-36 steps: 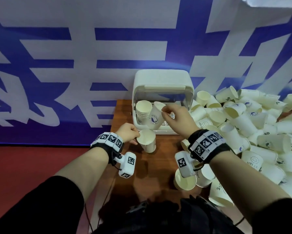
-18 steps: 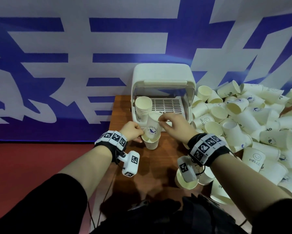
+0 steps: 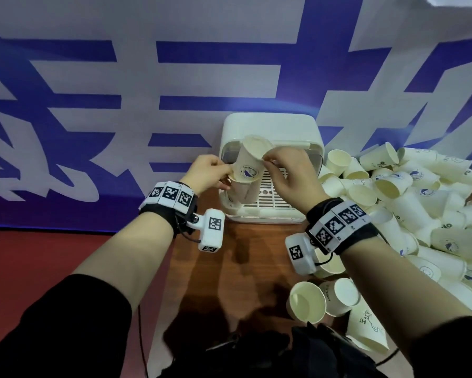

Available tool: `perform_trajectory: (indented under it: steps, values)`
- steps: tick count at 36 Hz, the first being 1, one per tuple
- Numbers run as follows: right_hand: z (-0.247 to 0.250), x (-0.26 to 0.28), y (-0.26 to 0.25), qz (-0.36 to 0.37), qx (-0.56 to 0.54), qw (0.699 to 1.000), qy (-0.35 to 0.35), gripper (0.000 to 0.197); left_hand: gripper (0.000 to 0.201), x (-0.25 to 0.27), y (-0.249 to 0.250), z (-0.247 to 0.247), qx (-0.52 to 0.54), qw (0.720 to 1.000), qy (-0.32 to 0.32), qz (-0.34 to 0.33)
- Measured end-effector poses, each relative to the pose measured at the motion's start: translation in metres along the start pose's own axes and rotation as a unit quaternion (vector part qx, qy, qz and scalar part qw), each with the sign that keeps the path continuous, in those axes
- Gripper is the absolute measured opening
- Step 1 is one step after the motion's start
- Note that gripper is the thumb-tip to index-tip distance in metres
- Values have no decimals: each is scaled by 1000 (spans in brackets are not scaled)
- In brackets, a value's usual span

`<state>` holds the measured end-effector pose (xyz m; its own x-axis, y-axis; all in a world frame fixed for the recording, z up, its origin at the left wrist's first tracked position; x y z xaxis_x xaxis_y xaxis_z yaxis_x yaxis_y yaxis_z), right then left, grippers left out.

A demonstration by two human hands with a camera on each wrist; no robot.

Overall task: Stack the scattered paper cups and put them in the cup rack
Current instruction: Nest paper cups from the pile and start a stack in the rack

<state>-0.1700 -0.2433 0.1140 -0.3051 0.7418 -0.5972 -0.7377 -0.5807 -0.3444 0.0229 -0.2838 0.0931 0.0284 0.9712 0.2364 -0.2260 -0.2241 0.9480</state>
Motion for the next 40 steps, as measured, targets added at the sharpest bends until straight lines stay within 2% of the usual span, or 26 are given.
perform_trajectory:
  steps: [4, 8, 13, 18, 21, 28, 34, 40]
  values:
    - [0, -12, -1, 22, 12, 1000, 9, 5, 5, -8, 11, 8, -12, 999, 33, -39]
    - [-7, -17, 5, 41, 33, 999, -10, 7, 5, -16, 10, 12, -32, 996, 59, -61]
    - [-17, -15, 9, 47, 47, 997, -36, 19, 11, -22, 4, 9, -23, 997, 54, -50]
    - [-29, -15, 9, 50, 33, 996, -67, 27, 14, -28, -4, 2, 32, 998, 54, -26]
    - [-36, -15, 11, 57, 16, 995, -82, 25, 14, -32, -7, 1, 48, 997, 65, -18]
    - [-45, -15, 19, 56, 6, 997, -55, 10, 13, -35, -5, 5, 43, 995, 85, -41]
    - [-52, -15, 19, 50, -15, 997, -54, 23, 11, -34, -7, 9, 25, 994, 96, -48]
    - [-58, -15, 20, 50, -23, 997, -58, 23, 8, -33, -11, 9, 27, 994, 97, -42]
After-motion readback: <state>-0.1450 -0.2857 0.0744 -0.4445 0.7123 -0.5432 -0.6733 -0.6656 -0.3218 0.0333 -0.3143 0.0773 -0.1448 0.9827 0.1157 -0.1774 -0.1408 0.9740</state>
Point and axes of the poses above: each hand's wrist, its own x-axis away from the middle knuckle, its own z-axis out of the back of the hand, y = z × x, the point moved 2 cm from there along -x, towards the middle knuckle, and after that the axes turned 5 degrees about x, right-handed, at the moved point
